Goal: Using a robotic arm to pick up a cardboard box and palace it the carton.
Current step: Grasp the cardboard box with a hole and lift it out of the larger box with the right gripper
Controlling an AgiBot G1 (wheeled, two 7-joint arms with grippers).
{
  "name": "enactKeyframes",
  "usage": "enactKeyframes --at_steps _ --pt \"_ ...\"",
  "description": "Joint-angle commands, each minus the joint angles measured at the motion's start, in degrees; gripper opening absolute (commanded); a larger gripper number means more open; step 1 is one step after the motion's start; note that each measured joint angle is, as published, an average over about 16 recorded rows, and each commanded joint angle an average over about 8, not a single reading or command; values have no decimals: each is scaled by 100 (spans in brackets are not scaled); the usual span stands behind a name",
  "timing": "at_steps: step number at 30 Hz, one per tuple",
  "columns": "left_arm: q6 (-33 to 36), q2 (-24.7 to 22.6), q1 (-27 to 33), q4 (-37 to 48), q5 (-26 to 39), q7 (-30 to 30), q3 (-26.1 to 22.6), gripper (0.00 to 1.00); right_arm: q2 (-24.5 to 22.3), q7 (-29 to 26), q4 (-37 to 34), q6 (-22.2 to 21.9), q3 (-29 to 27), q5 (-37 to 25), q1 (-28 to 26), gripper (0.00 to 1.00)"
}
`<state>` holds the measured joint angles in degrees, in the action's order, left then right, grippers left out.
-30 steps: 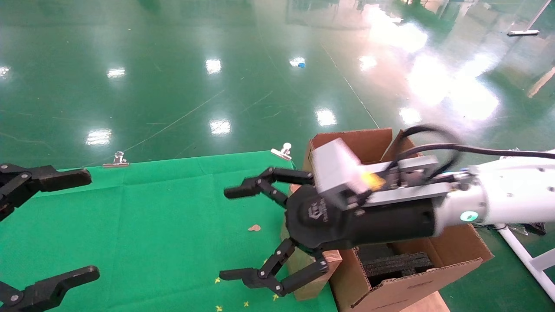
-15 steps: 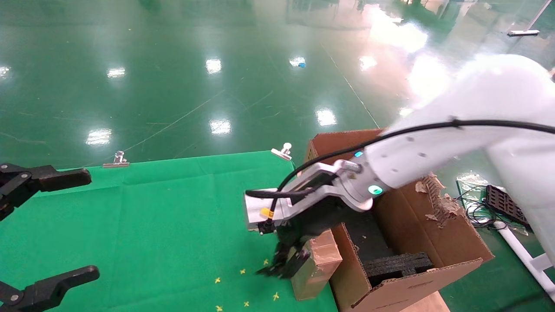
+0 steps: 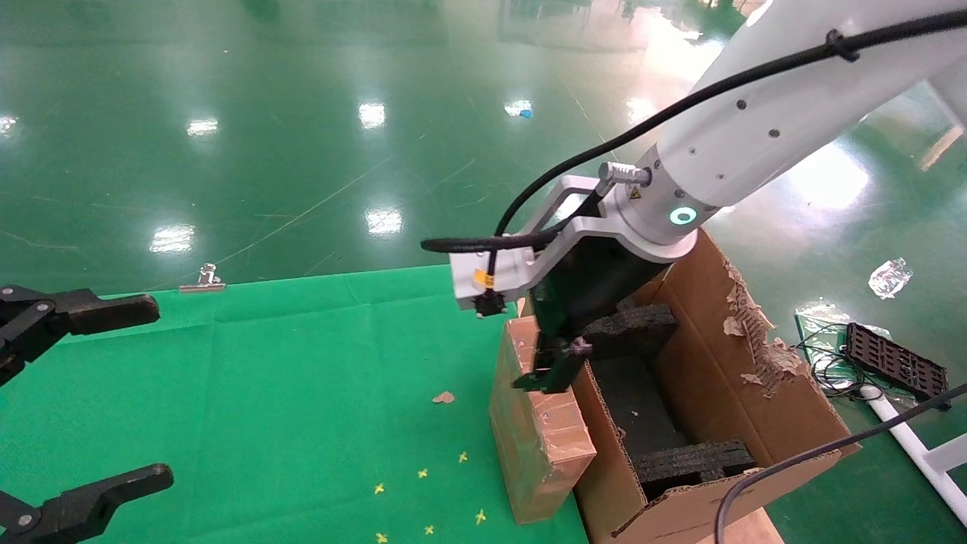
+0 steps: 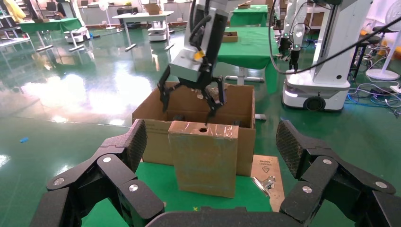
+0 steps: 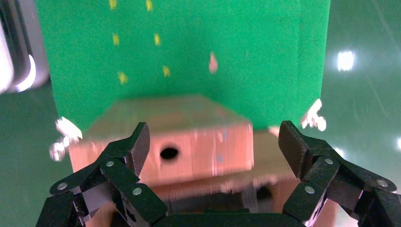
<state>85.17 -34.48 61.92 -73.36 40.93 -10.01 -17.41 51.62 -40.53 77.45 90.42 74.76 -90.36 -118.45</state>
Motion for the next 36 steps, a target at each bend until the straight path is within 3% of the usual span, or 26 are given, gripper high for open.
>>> enactKeyframes --at_steps 1,10,22,29,36 --pt "0 0 0 0 0 0 -1 100 14 -62 13 -13 335 -3 -254 100" --pt "-1 1 1 0 -2 1 -3 100 178 -210 33 -173 1154 51 -363 100" --pt "-3 2 1 0 -4 3 -6 100 228 -403 27 -311 1473 105 -517 100" --pt "-3 3 2 0 -5 4 -8 100 38 -1406 -270 -161 1476 524 -709 100" --pt "-4 4 2 0 -7 5 -10 100 169 -2567 -1487 11 1699 1265 -635 100"
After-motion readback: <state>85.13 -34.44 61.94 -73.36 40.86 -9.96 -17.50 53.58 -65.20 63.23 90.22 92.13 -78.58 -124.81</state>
